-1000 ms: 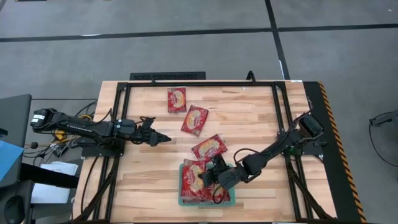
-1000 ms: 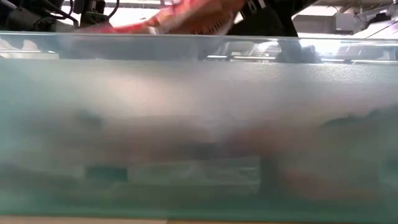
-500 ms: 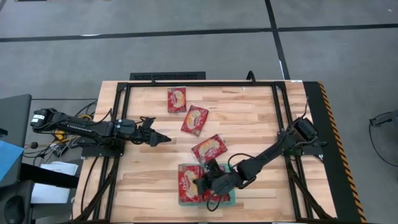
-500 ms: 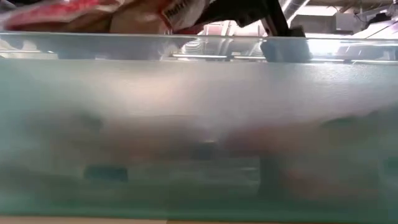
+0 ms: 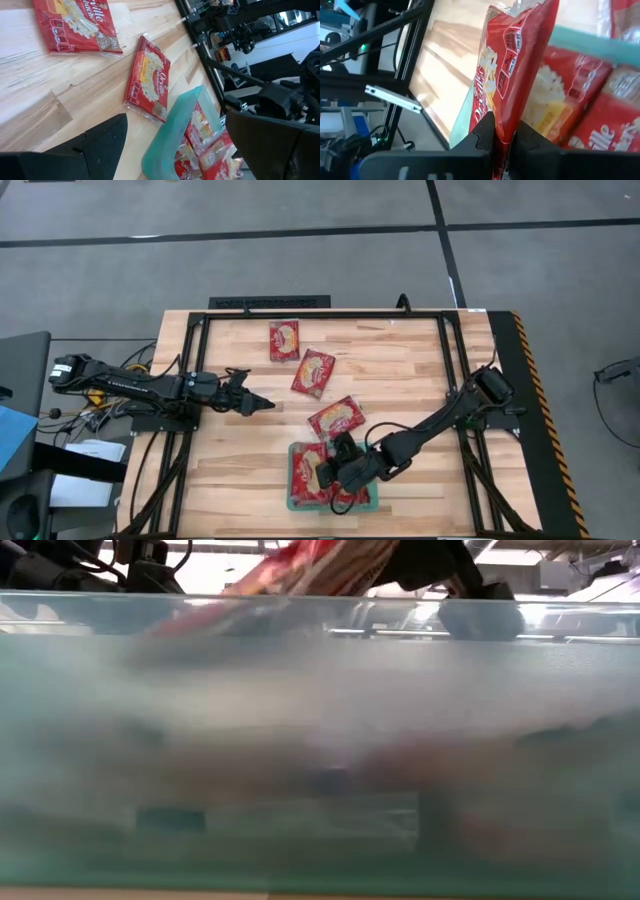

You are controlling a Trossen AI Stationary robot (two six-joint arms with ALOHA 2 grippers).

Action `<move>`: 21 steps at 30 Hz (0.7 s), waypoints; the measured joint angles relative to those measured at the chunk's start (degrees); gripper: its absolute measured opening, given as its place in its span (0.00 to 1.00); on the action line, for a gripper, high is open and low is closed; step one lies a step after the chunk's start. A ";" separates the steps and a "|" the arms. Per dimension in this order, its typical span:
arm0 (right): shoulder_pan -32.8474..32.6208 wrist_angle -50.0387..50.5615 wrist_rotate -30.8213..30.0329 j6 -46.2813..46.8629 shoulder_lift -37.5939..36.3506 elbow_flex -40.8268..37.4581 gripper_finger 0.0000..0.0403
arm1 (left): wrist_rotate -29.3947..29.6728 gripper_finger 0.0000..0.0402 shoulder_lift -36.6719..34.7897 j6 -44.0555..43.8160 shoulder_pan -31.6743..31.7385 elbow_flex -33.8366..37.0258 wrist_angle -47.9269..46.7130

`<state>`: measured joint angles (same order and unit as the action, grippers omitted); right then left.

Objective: Sort popcorn bags into baskets
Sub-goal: Put the red popcorn bag into the green bin

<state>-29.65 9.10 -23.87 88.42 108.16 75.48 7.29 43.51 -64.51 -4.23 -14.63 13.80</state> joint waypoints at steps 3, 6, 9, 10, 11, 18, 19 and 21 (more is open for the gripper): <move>0.10 1.34 -0.01 -0.06 0.00 0.00 0.12 | 0.04 0.81 0.00 0.00 0.00 0.00 -0.13; 0.24 1.49 1.59 -0.20 0.00 0.00 0.12 | 0.04 0.81 0.00 0.00 -0.01 0.00 -0.33; 0.39 1.83 1.59 -0.50 0.00 0.00 0.12 | 0.46 0.81 0.00 0.00 -0.02 0.00 -0.36; 0.49 1.73 1.62 -0.90 0.00 0.00 0.12 | 0.63 0.81 0.00 0.00 -0.01 0.00 -0.40; 0.63 1.54 1.61 -1.23 0.00 0.00 0.12 | 0.90 0.81 0.00 -0.09 0.00 0.00 -0.42; 0.84 0.67 0.04 -1.22 0.00 0.00 0.12 | 1.50 0.81 0.00 -0.63 -0.01 0.00 -0.42; 0.83 0.65 -0.19 -0.78 0.00 0.00 0.12 | 1.53 0.81 0.00 -0.67 -0.02 0.00 -0.42; 0.75 -0.05 -1.81 0.91 0.00 0.00 0.12 | 1.60 0.81 0.00 -0.69 -0.01 0.00 -0.42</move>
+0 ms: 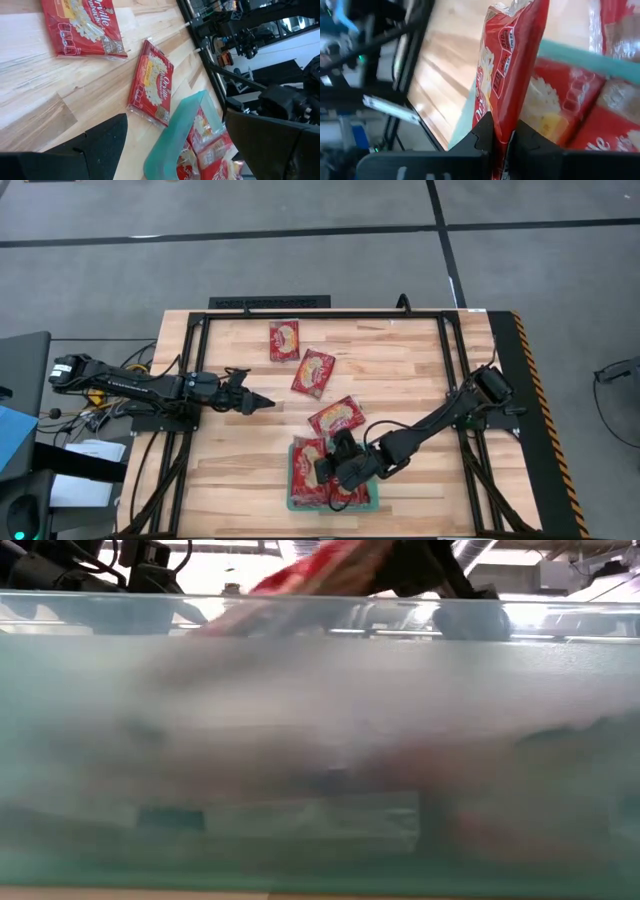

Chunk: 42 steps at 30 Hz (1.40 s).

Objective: Sort popcorn bags into baskets
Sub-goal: Put the red popcorn bag into the green bin

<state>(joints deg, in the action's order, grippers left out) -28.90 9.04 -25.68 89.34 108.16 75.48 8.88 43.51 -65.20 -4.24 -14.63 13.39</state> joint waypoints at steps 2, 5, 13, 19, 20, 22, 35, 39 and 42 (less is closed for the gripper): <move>-0.58 -3.35 -3.88 -1.20 0.00 -0.25 0.12 | 0.00 0.81 0.00 0.01 -0.01 0.00 0.00; -1.67 -11.98 -8.20 -5.42 -0.11 -1.65 0.10 | 0.15 0.81 0.00 0.01 0.01 0.00 0.00; -3.35 -13.38 -8.09 -5.16 -0.09 -3.04 0.09 | 0.50 0.81 0.00 0.03 -0.01 0.00 0.00; -3.22 -27.21 -7.63 -3.90 -0.15 -10.45 0.09 | 0.52 0.81 0.00 0.03 0.00 0.00 0.00; -3.22 -28.03 -8.19 -3.71 -0.14 -11.63 0.08 | 0.52 0.81 0.00 0.03 0.01 0.00 0.00; -3.22 -28.40 -8.74 -4.59 -0.22 -12.98 0.08 | 0.52 0.81 0.00 0.03 0.01 0.00 0.00; -1.52 -25.53 1.74 -2.58 -0.85 -13.03 0.14 | 1.03 0.81 -0.02 0.02 0.00 0.00 -0.48; -0.50 -23.79 3.51 -2.54 -0.85 -13.00 0.14 | 1.05 0.81 -0.02 -0.01 -0.01 0.00 -0.49; 0.54 -24.69 4.15 -3.71 -0.81 -12.98 0.14 | 1.28 0.81 -0.02 -0.09 -0.01 0.01 -0.50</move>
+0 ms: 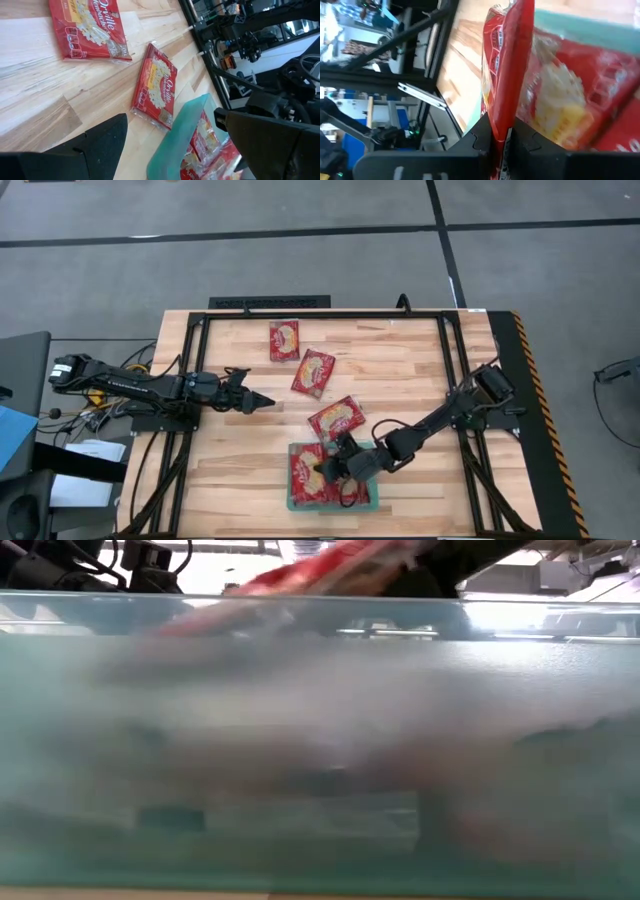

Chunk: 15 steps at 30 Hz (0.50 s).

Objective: Sort popcorn bags into baskets
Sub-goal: Put the red popcorn bag into the green bin

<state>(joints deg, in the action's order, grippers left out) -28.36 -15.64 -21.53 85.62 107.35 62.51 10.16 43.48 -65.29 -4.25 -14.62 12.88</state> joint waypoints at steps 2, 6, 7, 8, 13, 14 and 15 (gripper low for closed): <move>0.73 0.16 1.41 -0.36 -0.01 0.32 0.14 | 0.01 0.81 0.00 -0.08 0.00 -0.01 0.02; 2.50 0.39 5.29 -2.99 0.00 1.17 0.14 | 0.03 0.81 0.00 -0.08 0.01 -0.01 0.02; 2.88 0.36 6.09 -3.54 0.00 1.44 0.14 | 0.17 0.81 0.00 -0.08 0.01 -0.01 0.01; 3.19 0.46 6.91 -4.02 0.00 1.66 0.14 | 0.21 0.81 0.00 -0.08 0.02 -0.01 0.02; 3.82 5.58 9.89 -3.74 0.00 3.78 0.14 | 0.25 0.81 0.00 -0.08 0.00 -0.01 0.02; 3.81 6.59 9.91 -3.74 0.00 4.00 0.14 | 0.25 0.81 0.00 -0.08 0.00 -0.01 0.02; 3.80 7.38 10.11 -3.68 0.00 4.20 0.14 | 0.27 0.81 0.00 -0.08 0.00 -0.01 0.02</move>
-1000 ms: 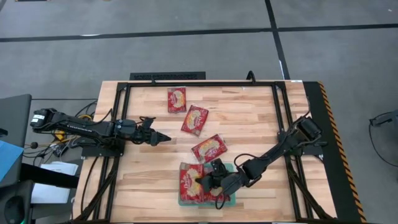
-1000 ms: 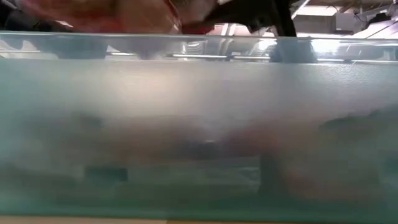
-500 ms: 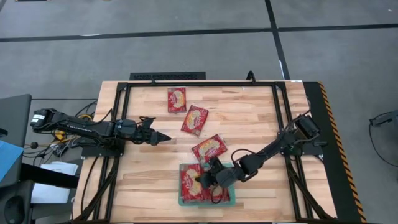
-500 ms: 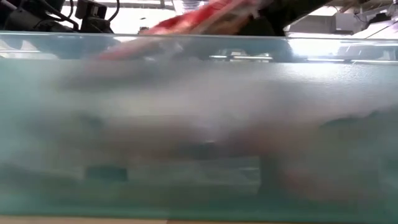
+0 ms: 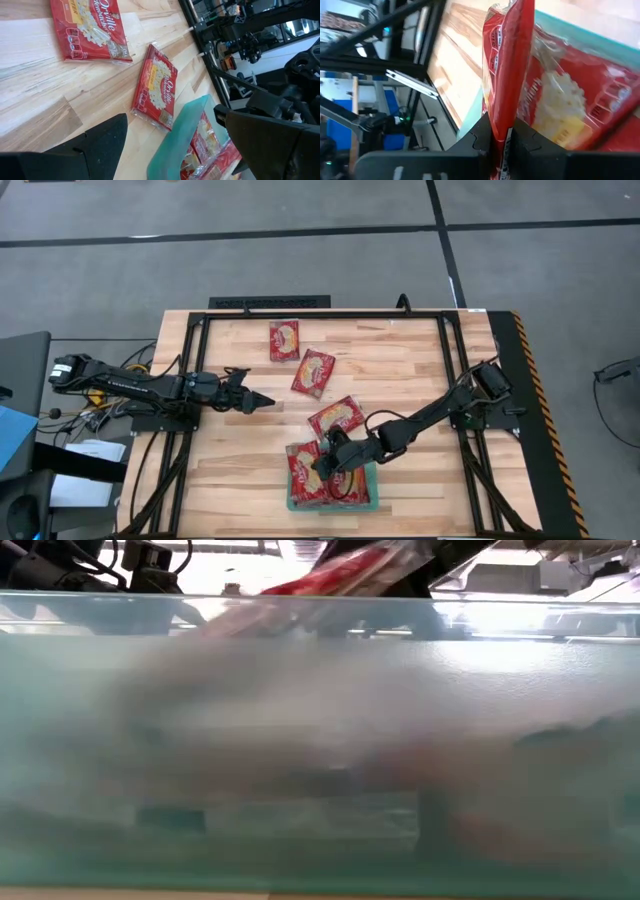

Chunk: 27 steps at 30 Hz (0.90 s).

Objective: Sort popcorn bags into baskets
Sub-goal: Put the red popcorn bag into the green bin

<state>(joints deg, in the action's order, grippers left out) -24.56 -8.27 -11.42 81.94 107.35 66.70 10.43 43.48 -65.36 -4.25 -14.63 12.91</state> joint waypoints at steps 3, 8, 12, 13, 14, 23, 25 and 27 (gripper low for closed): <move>-0.04 0.75 0.39 0.55 0.00 0.80 0.14 | 0.03 0.81 0.00 0.00 0.01 0.00 0.00; 0.02 0.98 3.18 0.64 0.00 1.67 0.15 | 0.07 0.81 0.00 0.00 0.00 0.00 0.00; 0.07 2.26 3.92 2.29 0.00 1.70 0.23 | 0.07 0.81 0.00 0.00 0.02 0.00 0.00; 0.07 2.90 3.97 2.69 0.00 1.70 0.26 | 0.07 0.81 0.00 0.00 0.02 0.00 0.00; 0.07 3.62 4.03 3.19 0.00 1.70 0.30 | 0.07 0.81 0.00 0.00 0.01 0.00 0.01; 0.72 5.67 8.74 7.60 -0.11 1.70 0.52 | -0.11 0.81 0.00 0.00 0.00 0.00 0.00; 0.72 7.34 9.93 8.21 -0.95 1.70 0.52 | -0.11 0.81 0.00 0.00 0.00 0.00 0.02; 0.72 7.78 10.19 9.33 -1.09 1.81 0.52 | -0.16 0.81 0.00 0.00 0.00 0.00 0.00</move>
<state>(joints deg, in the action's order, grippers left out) -23.84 -0.49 -1.23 91.27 106.26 68.51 10.27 43.48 -65.36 -4.25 -14.63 12.91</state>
